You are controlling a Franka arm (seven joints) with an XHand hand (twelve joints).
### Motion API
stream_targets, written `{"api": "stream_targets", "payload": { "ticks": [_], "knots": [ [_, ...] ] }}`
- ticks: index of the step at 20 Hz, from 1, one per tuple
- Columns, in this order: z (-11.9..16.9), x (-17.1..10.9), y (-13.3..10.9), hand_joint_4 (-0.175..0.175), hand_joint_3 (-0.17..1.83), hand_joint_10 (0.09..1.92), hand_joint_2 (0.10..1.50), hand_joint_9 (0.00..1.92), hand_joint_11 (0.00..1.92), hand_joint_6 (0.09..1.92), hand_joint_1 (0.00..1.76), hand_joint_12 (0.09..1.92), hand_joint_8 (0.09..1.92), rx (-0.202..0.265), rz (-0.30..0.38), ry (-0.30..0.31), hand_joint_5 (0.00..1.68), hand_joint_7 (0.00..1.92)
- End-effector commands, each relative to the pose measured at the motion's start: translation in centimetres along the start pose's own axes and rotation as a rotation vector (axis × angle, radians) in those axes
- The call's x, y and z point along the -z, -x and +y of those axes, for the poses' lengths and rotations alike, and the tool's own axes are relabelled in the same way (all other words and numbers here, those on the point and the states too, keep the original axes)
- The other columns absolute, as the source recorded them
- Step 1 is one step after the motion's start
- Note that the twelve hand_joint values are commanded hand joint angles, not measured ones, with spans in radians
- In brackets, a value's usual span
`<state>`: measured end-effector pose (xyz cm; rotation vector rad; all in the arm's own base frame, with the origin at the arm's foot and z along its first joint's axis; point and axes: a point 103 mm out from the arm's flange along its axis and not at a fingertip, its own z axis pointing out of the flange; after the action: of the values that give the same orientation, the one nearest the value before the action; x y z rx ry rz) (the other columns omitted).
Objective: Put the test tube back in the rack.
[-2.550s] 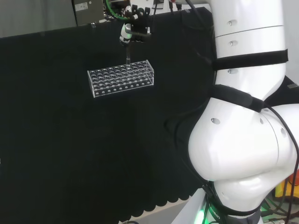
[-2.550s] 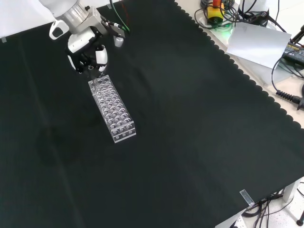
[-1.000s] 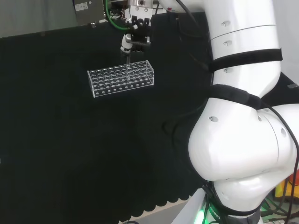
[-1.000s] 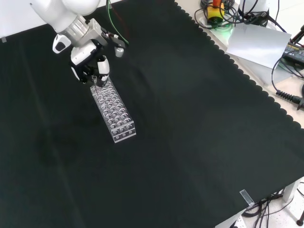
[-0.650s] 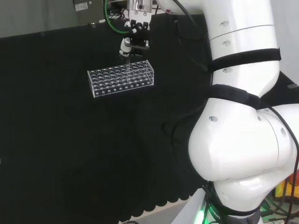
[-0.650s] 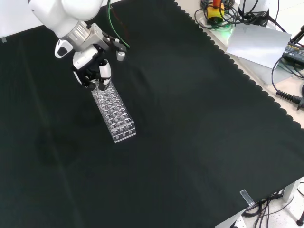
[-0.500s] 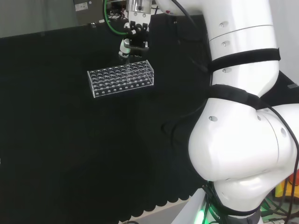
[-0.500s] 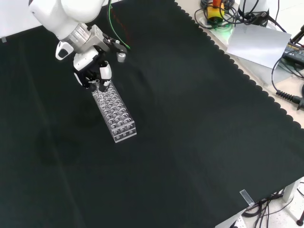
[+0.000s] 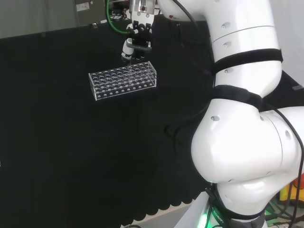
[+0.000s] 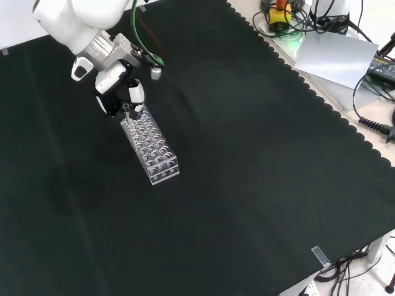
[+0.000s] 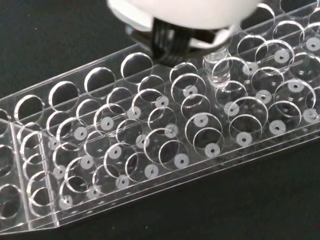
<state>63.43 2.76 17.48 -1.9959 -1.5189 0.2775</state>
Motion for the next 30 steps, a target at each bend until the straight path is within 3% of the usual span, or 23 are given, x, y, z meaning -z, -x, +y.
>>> {"api": "stream_targets", "payload": {
  "ticks": [1,7,17,30],
  "knots": [
    [-0.5,0.0,0.7,-0.138,0.82,0.75,0.55,1.24,0.79,0.70,1.25,1.41,0.77,0.016,0.050,-0.096,0.86,1.13],
    [-1.2,0.8,0.8,-0.114,0.84,0.74,0.54,1.18,0.73,0.70,1.22,1.41,0.81,0.022,0.065,-0.090,0.82,1.01],
    [-4.8,6.2,0.3,-0.099,0.83,0.74,0.54,1.16,0.72,0.69,1.22,1.41,0.84,0.058,0.077,-0.032,0.82,0.96],
    [-12.7,14.3,-2.1,-0.093,0.81,0.74,0.54,1.15,0.69,0.68,1.21,1.41,0.85,0.119,0.040,0.079,0.81,0.93]
  ]
}}
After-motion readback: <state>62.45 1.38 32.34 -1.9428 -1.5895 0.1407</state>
